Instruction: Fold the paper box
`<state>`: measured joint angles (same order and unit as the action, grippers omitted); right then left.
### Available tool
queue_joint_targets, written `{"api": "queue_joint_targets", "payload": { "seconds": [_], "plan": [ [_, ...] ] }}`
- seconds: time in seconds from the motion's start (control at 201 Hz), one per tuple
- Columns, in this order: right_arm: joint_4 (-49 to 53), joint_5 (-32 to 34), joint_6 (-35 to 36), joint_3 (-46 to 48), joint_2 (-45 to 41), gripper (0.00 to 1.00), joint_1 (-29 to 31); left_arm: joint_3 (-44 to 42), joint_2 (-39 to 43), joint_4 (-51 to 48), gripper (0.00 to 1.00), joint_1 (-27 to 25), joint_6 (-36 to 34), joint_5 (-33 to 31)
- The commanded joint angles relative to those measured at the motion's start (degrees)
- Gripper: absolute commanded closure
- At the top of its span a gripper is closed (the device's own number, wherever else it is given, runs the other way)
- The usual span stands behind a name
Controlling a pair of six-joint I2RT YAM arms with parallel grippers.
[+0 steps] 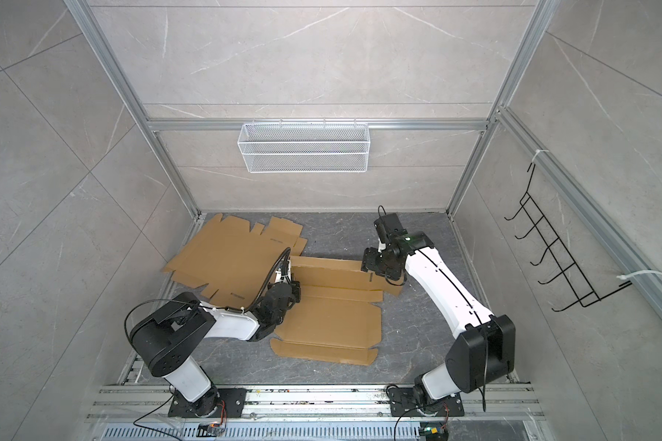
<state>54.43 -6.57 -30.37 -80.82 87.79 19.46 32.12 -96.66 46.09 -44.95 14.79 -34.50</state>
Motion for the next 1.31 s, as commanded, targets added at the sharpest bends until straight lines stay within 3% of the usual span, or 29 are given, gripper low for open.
{"api": "queue_joint_targets", "payload": {
  "seconds": [0.0,0.149,0.314,0.468,0.687,0.886,0.966,1.13,1.304],
  "plan": [
    [-2.74,-3.62,-0.35,-0.71,2.08,0.30,-0.06,-0.69,-1.04,-3.46,1.00,-0.50,-0.50,-1.27],
    [-7.47,-7.16,-3.43,2.11,2.39,0.33,-0.02,-0.48,-1.32,-3.46,1.00,-0.78,-0.87,-1.27],
    [-9.16,-7.35,-4.02,2.66,2.91,0.48,-0.35,0.06,-1.61,-3.61,1.00,-0.83,-0.97,-1.40],
    [-11.98,-11.72,-3.40,4.76,1.78,0.53,-3.33,0.58,-0.04,-8.70,1.00,-0.84,1.55,-4.17],
    [-11.90,-21.21,0.87,7.07,-3.47,0.35,-9.34,1.03,1.70,-14.65,1.00,-0.84,3.55,-6.22],
    [-9.30,-22.18,6.14,17.33,-14.34,0.34,-20.17,4.54,2.64,-22.08,1.00,-0.75,3.63,-5.91],
    [-12.52,-21.53,6.17,23.47,-17.36,0.40,-20.72,6.35,2.06,-25.15,1.00,-0.67,3.25,-5.43],
    [-32.21,-18.15,-5.25,41.75,-25.97,0.52,-20.37,11.34,0.30,-31.58,1.00,-0.39,2.85,-4.26],
    [-46.58,-9.96,-12.91,50.24,-23.25,0.56,-13.39,12.48,-0.36,-32.20,1.00,-0.40,2.74,-3.47]
  ]
}}
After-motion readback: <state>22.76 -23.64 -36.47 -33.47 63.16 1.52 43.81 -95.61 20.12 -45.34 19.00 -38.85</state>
